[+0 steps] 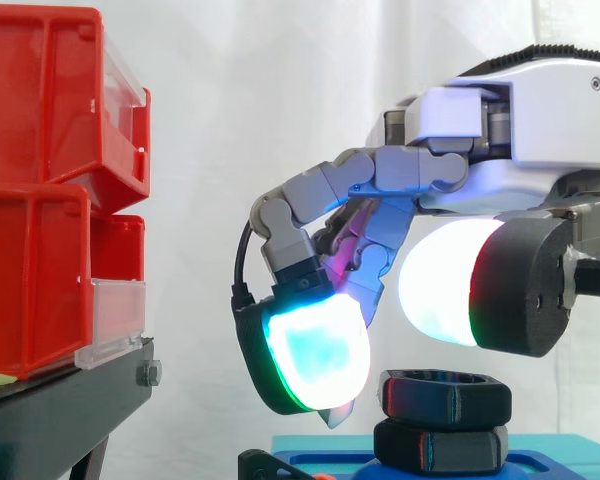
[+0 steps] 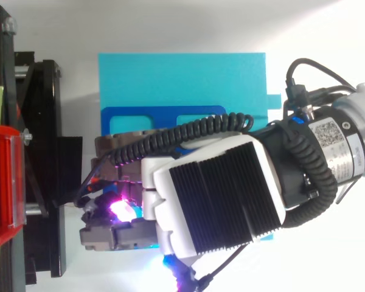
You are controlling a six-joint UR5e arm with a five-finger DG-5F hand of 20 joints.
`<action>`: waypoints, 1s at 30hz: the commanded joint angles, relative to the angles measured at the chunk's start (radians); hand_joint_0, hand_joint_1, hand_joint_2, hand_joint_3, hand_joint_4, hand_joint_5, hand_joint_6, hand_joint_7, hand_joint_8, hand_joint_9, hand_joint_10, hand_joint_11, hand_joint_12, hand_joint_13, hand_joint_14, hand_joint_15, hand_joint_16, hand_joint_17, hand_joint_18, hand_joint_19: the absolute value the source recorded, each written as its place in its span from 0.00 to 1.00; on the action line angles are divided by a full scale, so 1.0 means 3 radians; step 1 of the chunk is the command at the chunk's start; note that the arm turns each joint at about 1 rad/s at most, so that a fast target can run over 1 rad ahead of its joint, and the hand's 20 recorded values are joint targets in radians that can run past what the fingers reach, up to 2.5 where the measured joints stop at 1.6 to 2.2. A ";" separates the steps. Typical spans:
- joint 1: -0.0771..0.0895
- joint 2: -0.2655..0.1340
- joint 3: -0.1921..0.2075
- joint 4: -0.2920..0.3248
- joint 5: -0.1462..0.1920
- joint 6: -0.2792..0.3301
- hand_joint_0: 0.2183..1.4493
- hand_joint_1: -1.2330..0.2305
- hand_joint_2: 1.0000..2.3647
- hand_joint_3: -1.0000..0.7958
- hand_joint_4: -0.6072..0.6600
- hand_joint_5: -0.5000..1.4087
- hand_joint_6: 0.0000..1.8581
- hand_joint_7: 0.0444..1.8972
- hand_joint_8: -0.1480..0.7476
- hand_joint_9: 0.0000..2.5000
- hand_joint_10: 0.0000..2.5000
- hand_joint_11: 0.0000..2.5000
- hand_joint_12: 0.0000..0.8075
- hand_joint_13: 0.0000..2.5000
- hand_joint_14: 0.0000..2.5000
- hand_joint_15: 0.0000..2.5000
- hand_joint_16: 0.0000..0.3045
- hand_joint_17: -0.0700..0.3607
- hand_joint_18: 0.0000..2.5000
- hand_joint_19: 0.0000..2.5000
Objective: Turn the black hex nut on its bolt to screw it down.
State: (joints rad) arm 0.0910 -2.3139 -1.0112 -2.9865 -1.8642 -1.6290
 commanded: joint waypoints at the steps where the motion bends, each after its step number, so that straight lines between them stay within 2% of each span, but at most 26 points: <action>1: -0.0027 0.0002 0.0001 -0.0001 -0.0060 0.0000 0.26 0.65 0.00 0.28 0.61 0.26 0.30 0.75 0.50 0.45 0.00 0.13 0.38 0.36 0.00 0.09 0.12 0.36 0.31 0.14; 6: -0.0068 -0.0003 -0.0004 -0.0006 -0.0111 -0.0021 0.26 0.65 0.00 0.28 0.62 0.26 0.30 0.76 0.51 0.45 0.00 0.13 0.38 0.36 0.00 0.09 0.12 0.36 0.31 0.14; 13: -0.0068 -0.0003 -0.0014 -0.0006 -0.0121 -0.0021 0.26 0.65 0.00 0.28 0.61 0.26 0.30 0.76 0.51 0.45 0.00 0.13 0.38 0.36 0.00 0.09 0.12 0.36 0.31 0.14; 18: -0.0068 -0.0003 -0.0086 0.0010 -0.0121 -0.0011 0.26 0.65 0.00 0.28 0.62 0.26 0.30 0.77 0.51 0.45 0.00 0.13 0.38 0.36 0.00 0.09 0.12 0.36 0.31 0.14; 22: -0.0068 -0.0003 -0.0091 0.0015 -0.0121 -0.0006 0.26 0.65 0.00 0.28 0.61 0.26 0.30 0.77 0.51 0.45 0.00 0.13 0.38 0.36 0.00 0.09 0.12 0.36 0.31 0.14; 30: -0.0094 -0.0003 -0.0091 0.0015 -0.0126 -0.0006 0.26 0.65 0.00 0.28 0.61 0.26 0.30 0.77 0.51 0.45 0.00 0.13 0.38 0.36 0.00 0.09 0.12 0.36 0.31 0.14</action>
State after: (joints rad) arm 0.0659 -2.3146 -1.0381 -2.9821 -1.9009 -1.6293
